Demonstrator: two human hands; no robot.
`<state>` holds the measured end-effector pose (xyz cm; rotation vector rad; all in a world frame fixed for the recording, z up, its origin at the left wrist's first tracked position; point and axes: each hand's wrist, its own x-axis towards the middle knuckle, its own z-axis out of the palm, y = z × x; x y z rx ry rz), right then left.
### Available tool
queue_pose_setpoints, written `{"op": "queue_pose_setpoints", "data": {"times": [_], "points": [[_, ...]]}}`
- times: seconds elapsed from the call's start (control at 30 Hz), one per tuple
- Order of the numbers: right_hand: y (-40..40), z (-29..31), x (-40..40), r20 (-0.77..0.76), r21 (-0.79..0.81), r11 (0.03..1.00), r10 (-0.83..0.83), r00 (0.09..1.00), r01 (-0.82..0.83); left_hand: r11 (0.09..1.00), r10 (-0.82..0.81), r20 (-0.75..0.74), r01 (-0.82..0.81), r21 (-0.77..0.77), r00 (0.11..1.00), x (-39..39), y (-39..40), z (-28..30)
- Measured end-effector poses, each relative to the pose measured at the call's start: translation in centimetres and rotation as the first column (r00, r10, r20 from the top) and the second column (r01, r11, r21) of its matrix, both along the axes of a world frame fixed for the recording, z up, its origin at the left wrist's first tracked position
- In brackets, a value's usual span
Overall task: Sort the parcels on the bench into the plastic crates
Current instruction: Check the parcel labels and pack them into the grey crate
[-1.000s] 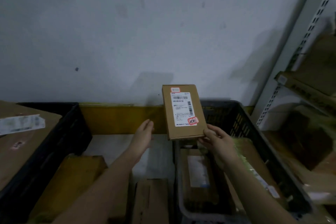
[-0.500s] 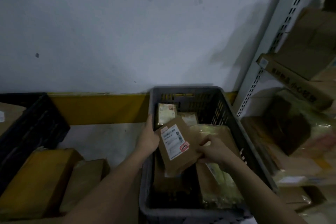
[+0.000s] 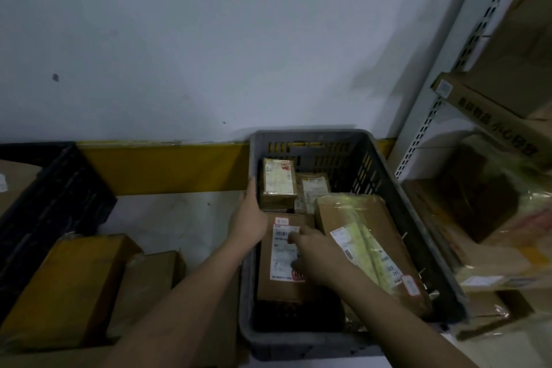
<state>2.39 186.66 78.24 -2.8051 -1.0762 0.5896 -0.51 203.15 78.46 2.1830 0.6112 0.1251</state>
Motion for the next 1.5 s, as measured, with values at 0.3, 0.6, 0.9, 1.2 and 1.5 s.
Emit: {"op": "queue_pose_setpoints", "data": {"times": [0.3, 0.6, 0.9, 1.2, 1.5], "points": [[1.4, -4.0, 0.7, -0.279, -0.139, 0.988, 0.022, 0.960, -0.063, 0.999, 0.033, 0.039, -0.032, -0.024, 0.999, 0.1, 0.0, -0.3], [1.2, -4.3, 0.8, -0.236, -0.101, 0.992, 0.049, 0.971, -0.074, 0.996, 0.069, 0.088, -0.064, -0.061, 0.994, 0.3, 0.1, -0.8], [1.0, -1.9, 1.2, -0.201, 0.236, 0.959, -0.110, 0.973, 0.157, 0.919, 0.268, 0.134, -0.212, -0.331, 0.954, -1.9, 0.6, -0.8], [6.8, 4.8, -2.2, -0.259, 0.719, 0.639, -0.121, 0.958, 0.275, 0.918, 0.340, -0.072, -0.347, -0.194, 0.938, -12.6, 11.4, -3.1], [21.2, -3.3, -11.5, -0.628, 0.379, 0.902, 0.087, 0.773, 0.206, 0.889, 0.307, -0.337, -0.395, -0.233, 0.890, -18.0, 16.1, -5.6]]}}
